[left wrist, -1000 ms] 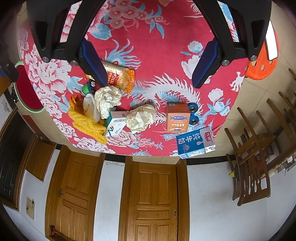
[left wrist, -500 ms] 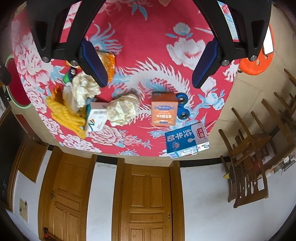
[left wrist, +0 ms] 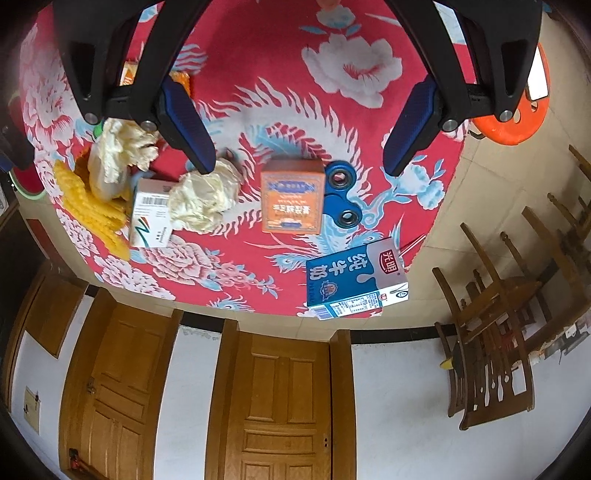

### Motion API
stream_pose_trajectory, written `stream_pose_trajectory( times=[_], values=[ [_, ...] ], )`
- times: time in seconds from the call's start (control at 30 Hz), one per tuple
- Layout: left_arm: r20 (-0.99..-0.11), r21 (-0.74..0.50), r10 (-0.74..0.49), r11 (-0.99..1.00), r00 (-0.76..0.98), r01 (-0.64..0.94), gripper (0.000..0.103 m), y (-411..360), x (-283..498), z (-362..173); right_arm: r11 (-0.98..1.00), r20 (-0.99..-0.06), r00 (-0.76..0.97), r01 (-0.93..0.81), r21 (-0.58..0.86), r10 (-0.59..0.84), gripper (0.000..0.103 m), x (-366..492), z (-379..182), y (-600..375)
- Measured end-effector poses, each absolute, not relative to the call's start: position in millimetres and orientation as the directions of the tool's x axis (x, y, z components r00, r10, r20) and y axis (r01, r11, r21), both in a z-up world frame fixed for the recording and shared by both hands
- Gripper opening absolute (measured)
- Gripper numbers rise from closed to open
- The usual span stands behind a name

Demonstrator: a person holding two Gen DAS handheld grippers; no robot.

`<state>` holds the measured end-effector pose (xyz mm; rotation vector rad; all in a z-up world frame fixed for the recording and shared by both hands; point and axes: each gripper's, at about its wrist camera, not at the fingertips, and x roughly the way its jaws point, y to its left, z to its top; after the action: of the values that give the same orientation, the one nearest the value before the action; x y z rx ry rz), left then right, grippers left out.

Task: Collect trash
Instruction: 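Grasp the orange box with the left tool while the right tool grasps the yellow foam net, then carry the orange box and yellow foam net over the green-rimmed bucket with both tools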

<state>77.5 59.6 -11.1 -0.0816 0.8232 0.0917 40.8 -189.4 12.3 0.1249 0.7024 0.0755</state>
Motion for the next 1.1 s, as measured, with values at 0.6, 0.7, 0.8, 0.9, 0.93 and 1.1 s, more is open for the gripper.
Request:
stream_pose_trajectory(
  times=[0.6,0.7,0.8,0.9,0.93,1.1],
  values=[
    [-0.79,-0.15,-0.079,0.986,0.608,-0.067,0.071,86,122,-44,0.985,-0.717,0.683,-0.03,0.167,0.142,0.026,86,-12,-164],
    [-0.793,-0.187,-0.125,0.981,0.596,-0.043,0.053,83,124,-49,0.985,-0.714,0.685,-0.022,0.173,0.141,0.016,83,-11,-167],
    [-0.775,-0.214,-0.16,0.977,0.611,-0.016,0.049,79,119,-46,0.982,-0.705,0.695,-0.016,0.186,0.144,0.012,77,-9,-173],
    [-0.752,-0.211,-0.165,0.977,0.638,0.003,0.048,75,111,-36,0.982,-0.691,0.708,-0.016,0.19,0.146,0.01,70,-5,-178],
    [-0.746,-0.217,-0.171,0.976,0.644,0.008,0.048,73,109,-32,0.981,-0.686,0.712,-0.018,0.194,0.149,0.01,68,-3,-180],
    [-0.728,-0.224,-0.176,0.975,0.663,0.013,0.048,69,100,-19,0.979,-0.676,0.721,-0.01,0.206,0.149,0.011,60,4,-191]
  ],
)
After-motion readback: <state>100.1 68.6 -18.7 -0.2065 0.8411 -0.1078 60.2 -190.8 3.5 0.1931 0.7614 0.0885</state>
